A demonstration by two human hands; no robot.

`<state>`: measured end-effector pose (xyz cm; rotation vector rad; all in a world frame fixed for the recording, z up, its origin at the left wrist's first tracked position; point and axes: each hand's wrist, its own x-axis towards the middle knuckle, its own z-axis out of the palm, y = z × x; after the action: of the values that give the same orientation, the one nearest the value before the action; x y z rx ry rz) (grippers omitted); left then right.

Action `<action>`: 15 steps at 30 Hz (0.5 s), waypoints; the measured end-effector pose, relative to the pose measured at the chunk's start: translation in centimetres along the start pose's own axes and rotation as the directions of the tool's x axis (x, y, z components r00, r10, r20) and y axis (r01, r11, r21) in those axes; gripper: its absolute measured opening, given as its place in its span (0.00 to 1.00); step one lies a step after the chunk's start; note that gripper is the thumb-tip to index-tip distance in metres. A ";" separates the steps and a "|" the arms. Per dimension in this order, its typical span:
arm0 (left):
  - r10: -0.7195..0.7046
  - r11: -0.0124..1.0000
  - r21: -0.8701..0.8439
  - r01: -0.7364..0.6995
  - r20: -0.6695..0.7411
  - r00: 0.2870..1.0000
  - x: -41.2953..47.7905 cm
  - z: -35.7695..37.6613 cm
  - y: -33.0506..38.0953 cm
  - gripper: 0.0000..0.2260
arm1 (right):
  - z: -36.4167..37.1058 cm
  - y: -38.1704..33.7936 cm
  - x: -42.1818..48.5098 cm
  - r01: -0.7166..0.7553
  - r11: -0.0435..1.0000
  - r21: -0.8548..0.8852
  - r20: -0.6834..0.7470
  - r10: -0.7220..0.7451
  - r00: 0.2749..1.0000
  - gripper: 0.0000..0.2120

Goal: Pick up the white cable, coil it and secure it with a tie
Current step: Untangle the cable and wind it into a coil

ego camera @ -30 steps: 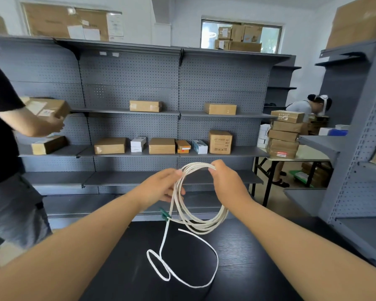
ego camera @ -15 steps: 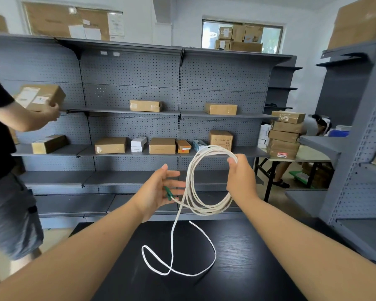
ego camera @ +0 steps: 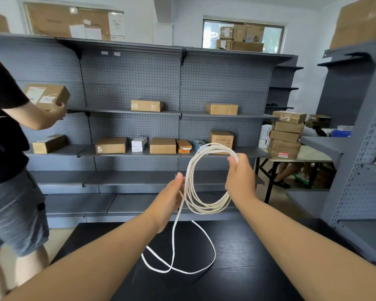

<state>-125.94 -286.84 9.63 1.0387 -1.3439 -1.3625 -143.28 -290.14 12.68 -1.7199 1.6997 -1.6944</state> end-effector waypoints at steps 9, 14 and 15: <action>0.199 0.967 0.167 -0.194 -0.014 0.980 0.3 1.0 0.2 0.10 | 0.5 0.1 -1.0 0.078 0.996 -0.039 0.055 -0.075 0.996 0.06; 0.306 0.878 0.413 -0.242 -0.096 0.947 0.8 -0.2 0.7 0.10 | 0.3 0.3 -1.0 0.046 0.999 -0.028 0.215 -0.039 0.976 0.08; 0.333 0.844 0.477 -0.245 -0.108 0.937 1.0 -0.5 1.1 0.09 | 0.4 0.4 -1.0 0.050 0.998 -0.028 0.244 -0.042 0.969 0.07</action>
<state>-125.56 -287.90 10.70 1.1764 -1.6430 -0.7125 -142.93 -289.69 11.69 -1.9066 1.5974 -1.4101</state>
